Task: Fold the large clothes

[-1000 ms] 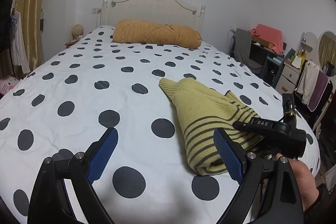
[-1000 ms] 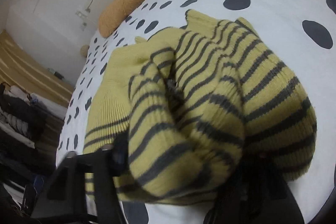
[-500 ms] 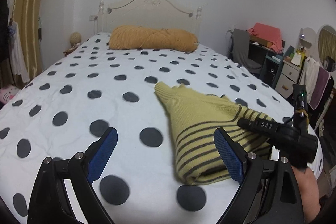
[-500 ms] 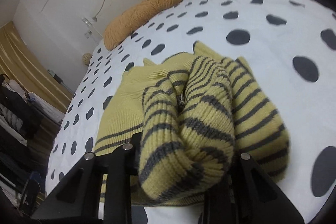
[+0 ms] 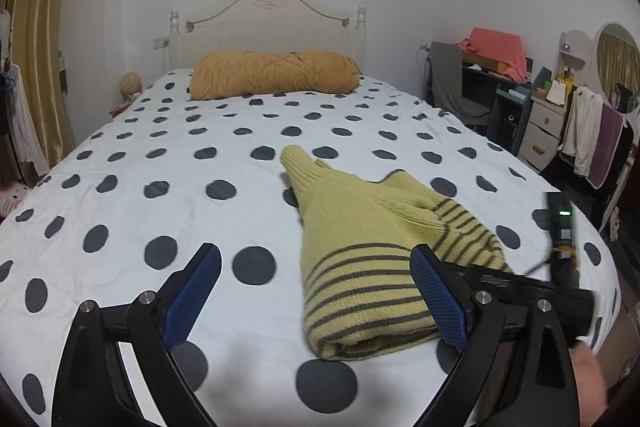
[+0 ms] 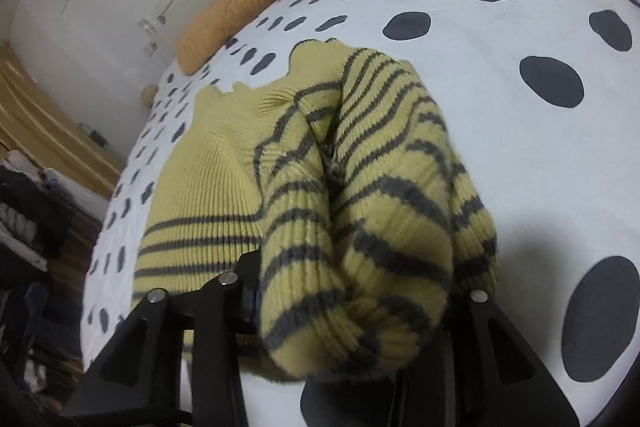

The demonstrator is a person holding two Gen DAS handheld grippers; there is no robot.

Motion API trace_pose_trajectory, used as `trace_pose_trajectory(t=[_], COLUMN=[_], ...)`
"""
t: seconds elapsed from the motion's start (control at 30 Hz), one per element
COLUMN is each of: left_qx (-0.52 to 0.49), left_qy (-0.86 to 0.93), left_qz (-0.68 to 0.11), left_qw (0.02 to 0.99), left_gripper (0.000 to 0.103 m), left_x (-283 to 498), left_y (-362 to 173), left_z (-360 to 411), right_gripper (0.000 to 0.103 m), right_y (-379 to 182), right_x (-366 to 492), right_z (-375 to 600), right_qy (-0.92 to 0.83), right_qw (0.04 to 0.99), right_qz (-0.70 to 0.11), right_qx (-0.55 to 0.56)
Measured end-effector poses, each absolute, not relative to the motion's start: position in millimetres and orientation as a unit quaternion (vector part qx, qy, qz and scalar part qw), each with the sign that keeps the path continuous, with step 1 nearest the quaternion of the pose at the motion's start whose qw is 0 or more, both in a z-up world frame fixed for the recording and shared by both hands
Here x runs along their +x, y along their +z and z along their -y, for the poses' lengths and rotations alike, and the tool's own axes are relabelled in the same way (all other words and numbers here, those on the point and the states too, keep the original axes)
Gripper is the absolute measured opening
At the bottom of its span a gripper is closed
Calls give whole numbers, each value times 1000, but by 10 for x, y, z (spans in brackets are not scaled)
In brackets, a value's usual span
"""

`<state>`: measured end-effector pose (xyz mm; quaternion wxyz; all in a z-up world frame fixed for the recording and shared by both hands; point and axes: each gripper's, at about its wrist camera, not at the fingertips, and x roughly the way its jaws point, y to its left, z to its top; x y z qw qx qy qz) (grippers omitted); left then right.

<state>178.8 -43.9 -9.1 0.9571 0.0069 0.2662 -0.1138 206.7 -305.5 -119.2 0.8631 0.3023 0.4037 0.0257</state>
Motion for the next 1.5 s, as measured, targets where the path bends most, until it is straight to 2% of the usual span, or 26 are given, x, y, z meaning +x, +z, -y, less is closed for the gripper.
trace_pose_trajectory(t=[0.03,0.1,0.13,0.27,0.37,0.4,0.47,0.53,0.57,0.6,0.67,0.73,0.8,0.83,0.87,0.9,0.93,0.97,1.03,1.1,1.23,1.4,1.5], left_qx=[7,1,-3,-20,-3,-2,-4,24,28,4,-62,-68,-6,31,56,41,20,-2,-17,-16,-38,-82,-69], left_qy=[-109,-99,-96,-93,-109,-113,-130,-133,-133,-143,-152,-148,-124,-111,-106,-114,-117,-123,-132,-128,-108,-90,-50], left_qz=[-264,-264,-266,-262,-262,-275,-312,-377,-418,-448,-446,-417,-370,-361,-373,-387,-391,-392,-382,-357,-335,-366,-350], left_qw=[958,959,959,960,959,955,941,916,898,882,880,894,921,925,920,914,913,912,915,925,935,923,933], left_gripper=[96,96,96,96,96,96,96,91,82,86,97,94,96,98,99,99,99,99,99,103,103,102,102], left_x=[1801,1867,1904,2162,2445,2550,2752,2916,2998,3056,3102,2988,2830,2796,2817,2846,2853,2812,2651,2453,2303,2317,2096], left_y=[-83,-89,-92,1,64,22,-212,-648,-935,-1183,-1372,-1198,-1049,-1070,-1163,-1200,-1169,-1073,-853,-653,-489,-561,-626], left_z=[407,322,297,307,554,646,828,1015,1050,1018,802,716,807,896,978,961,899,808,637,423,-79,-404,-362], right_gripper=[44,57,60,61,72,73,73,73,76,82,86,86,88,92,103,102,102,102,103,103,103,103,103], right_y=[-1150,-1029,-920,-285,53,63,-110,-568,-950,-1197,-1285,-1089,-881,-923,-1048,-1264,-1366,-1366,-1197,-972,-746,-763,-723], right_x=[1973,1775,1638,1385,1710,1861,2190,2448,2557,2588,2516,2482,2307,2290,2339,2428,2433,2421,2231,1980,1700,1742,1564], right_z=[3104,3151,3168,3109,2963,2934,2846,2752,2696,2692,2759,2764,2776,2757,2761,2828,2998,3148,3324,3397,3589,3733,3558], right_qy=[28,12,-15,-77,-21,-16,-23,-50,-59,-52,-45,-30,-51,-66,-69,-50,-24,-5,6,8,34,31,-32], right_qw=[860,867,879,929,944,944,940,920,897,893,908,907,928,929,920,900,884,868,860,877,884,876,902], right_qz=[-402,-398,-388,-312,-285,-285,-310,-376,-434,-445,-414,-417,-365,-363,-385,-430,-448,-457,-447,-418,-405,-424,-384], right_qx=[313,299,278,186,165,165,143,93,62,49,41,51,56,35,28,56,129,194,247,238,229,227,192])
